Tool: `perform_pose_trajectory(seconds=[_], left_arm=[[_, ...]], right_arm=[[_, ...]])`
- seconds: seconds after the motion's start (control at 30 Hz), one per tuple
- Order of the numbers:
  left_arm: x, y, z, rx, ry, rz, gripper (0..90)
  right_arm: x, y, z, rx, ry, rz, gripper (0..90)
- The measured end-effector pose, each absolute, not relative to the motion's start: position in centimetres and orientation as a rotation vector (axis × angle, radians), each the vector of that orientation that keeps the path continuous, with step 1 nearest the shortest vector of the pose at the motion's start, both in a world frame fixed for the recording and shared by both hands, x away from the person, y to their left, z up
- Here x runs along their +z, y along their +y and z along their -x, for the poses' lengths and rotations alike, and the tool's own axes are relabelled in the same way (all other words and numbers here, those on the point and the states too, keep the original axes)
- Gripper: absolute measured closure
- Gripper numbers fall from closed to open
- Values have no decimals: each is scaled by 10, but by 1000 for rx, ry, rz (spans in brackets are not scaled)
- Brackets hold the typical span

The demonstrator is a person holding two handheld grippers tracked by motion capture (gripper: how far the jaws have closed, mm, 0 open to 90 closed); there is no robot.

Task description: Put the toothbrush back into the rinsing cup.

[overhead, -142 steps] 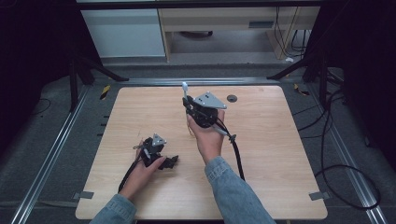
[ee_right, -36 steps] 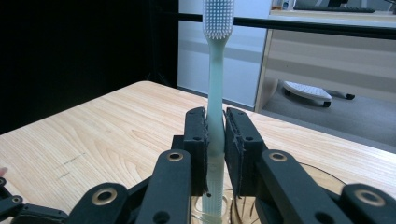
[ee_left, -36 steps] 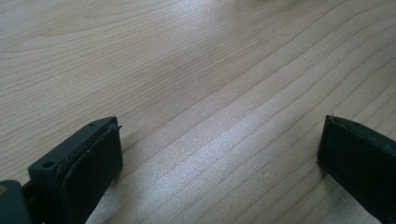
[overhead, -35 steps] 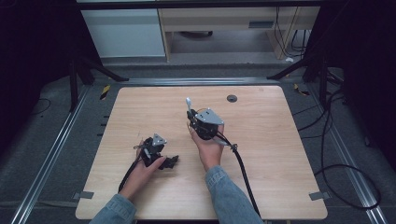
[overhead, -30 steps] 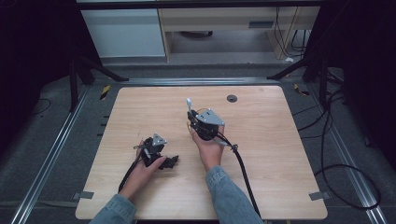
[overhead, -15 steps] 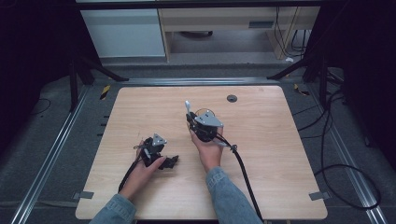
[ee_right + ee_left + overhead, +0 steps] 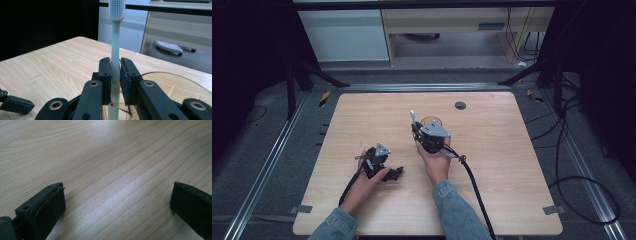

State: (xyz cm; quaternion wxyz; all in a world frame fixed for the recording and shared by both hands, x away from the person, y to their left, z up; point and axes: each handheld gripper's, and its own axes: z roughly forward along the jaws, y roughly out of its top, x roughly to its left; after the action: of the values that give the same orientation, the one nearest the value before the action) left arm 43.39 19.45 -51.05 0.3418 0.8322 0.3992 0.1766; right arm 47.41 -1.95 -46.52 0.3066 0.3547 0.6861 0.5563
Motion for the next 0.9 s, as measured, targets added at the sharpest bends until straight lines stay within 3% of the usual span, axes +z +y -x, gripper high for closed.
perform_pose_trajectory(seconds=[0.9], left_arm=[[-510, 194, -434, 459, 1038, -2165, 0]], right_arm=[[-465, -19, -475, 1462, 1837, -917, 740]])
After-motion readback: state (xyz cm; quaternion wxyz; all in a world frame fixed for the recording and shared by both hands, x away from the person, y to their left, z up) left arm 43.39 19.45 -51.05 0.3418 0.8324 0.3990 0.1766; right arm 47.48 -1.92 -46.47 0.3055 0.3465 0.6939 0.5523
